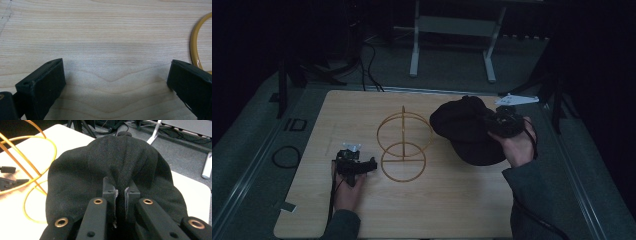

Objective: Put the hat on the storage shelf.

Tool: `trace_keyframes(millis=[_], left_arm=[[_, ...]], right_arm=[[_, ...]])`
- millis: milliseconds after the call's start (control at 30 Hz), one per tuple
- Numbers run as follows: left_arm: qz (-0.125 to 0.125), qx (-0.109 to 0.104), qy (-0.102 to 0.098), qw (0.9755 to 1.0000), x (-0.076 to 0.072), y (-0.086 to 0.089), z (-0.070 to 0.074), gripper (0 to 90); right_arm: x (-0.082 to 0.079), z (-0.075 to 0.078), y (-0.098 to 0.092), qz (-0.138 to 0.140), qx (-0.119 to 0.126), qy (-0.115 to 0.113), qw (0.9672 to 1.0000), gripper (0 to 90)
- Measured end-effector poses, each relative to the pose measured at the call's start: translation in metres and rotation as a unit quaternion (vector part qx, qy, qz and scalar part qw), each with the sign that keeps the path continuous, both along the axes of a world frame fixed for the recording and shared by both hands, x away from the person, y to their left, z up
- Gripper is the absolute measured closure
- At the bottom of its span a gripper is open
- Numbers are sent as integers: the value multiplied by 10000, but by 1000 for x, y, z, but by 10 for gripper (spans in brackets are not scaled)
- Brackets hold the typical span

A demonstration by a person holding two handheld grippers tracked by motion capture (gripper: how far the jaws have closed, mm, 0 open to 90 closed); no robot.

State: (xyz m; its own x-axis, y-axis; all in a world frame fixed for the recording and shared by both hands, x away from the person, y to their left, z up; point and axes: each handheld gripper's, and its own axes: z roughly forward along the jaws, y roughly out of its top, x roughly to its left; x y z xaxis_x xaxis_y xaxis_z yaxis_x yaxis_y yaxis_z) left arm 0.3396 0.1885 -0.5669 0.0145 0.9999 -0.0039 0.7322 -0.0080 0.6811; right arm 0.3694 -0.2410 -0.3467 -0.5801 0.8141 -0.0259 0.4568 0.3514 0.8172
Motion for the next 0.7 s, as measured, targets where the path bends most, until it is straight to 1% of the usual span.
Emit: trace_keyframes(millis=[167,400,700], left_arm=[[15,-11,-15,10000,0,0,0,13],[11,-5,-10,10000,0,0,0,12],[9,-7,-11,10000,0,0,0,12]], right_arm=[[0,3,0,-37,49,-78,10000,832],[-1,8,1,9,81,-137,9999,832],[-2,15,2,-13,161,-246,9996,833]])
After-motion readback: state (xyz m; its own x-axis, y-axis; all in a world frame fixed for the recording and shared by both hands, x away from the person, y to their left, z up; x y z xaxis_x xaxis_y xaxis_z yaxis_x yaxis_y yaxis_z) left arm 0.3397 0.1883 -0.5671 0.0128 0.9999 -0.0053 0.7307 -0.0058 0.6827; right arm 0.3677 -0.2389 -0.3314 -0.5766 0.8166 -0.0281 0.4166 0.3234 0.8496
